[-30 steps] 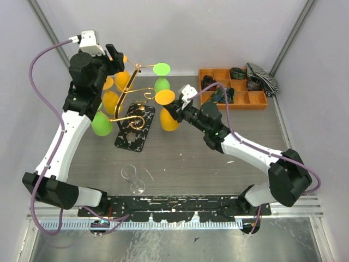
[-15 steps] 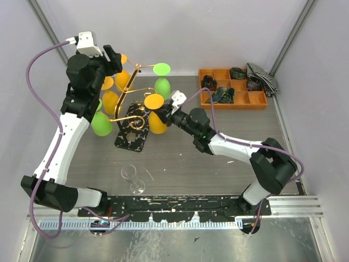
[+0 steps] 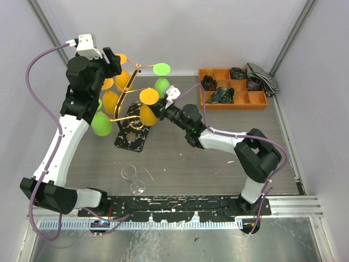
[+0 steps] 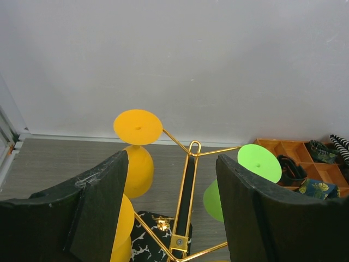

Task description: Place the wine glass upside down on the wine glass rack

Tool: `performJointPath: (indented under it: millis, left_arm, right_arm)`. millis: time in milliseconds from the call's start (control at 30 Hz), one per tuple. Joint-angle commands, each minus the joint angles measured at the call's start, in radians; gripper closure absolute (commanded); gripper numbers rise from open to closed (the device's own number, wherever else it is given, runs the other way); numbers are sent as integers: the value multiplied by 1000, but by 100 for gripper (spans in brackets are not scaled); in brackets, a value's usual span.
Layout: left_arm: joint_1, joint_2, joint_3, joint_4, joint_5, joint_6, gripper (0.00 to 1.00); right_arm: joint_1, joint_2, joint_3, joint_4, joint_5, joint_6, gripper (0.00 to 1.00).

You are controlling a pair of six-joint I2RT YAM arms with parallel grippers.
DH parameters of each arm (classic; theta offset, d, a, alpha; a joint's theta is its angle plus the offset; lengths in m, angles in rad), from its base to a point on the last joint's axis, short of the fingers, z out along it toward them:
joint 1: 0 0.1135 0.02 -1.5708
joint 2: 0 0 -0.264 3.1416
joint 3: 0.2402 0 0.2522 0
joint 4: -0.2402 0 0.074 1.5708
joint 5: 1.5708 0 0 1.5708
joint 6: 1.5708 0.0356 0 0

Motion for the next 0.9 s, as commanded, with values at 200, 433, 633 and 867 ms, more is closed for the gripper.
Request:
performJointPath:
  millis: [200,433,633,867]
  left_arm:
    - [14,-32,-19,14,-6,22,27]
    - [23,-32,-29,19,-3,25,27]
    - [25,-20,-26,28,6,22,27]
    - [26,-10,-24,31,13,20,27]
  right_arm:
    - [4,94,162,52,-17,25,99]
    - [4,126,192,48,41,20,99]
    - [4,161,238,47,118,8,99]
    - [3,175,247,61,207,-18,99]
